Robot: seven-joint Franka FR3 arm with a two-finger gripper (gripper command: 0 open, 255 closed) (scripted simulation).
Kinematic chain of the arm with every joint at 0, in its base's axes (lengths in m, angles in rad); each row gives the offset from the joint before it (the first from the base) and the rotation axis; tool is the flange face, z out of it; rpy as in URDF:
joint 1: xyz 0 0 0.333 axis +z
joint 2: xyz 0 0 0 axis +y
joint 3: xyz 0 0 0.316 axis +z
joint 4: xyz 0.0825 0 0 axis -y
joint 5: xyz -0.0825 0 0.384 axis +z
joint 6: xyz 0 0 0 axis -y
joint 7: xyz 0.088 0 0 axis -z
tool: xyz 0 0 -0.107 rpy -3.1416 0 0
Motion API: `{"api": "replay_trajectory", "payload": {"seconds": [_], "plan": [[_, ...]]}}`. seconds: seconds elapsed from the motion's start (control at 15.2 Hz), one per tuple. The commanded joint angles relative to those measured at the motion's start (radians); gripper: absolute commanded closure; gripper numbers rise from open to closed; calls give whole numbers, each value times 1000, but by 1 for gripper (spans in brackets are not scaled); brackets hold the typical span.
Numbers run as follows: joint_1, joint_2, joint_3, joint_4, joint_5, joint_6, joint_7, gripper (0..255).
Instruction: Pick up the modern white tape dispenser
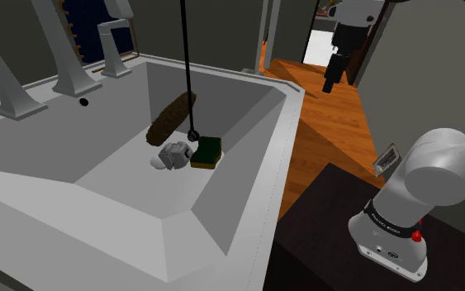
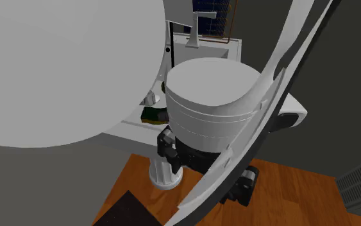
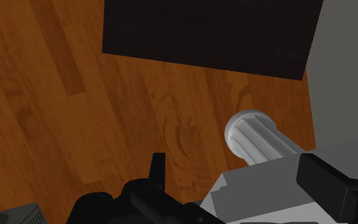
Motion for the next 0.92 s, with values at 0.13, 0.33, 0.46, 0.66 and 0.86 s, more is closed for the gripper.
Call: {"api": "replay_trajectory", "payload": {"seconds": [0.13,0.33,0.46,0.66,0.86], "plan": [[20,39,34,4,22,36,28,0],[48,104,85,18,51,90,68,0],[65,151,119,33,67,124,95,0],[88,227,168,63,85,174,134,0],[124,310,203,102,89,220,181,0]]}}
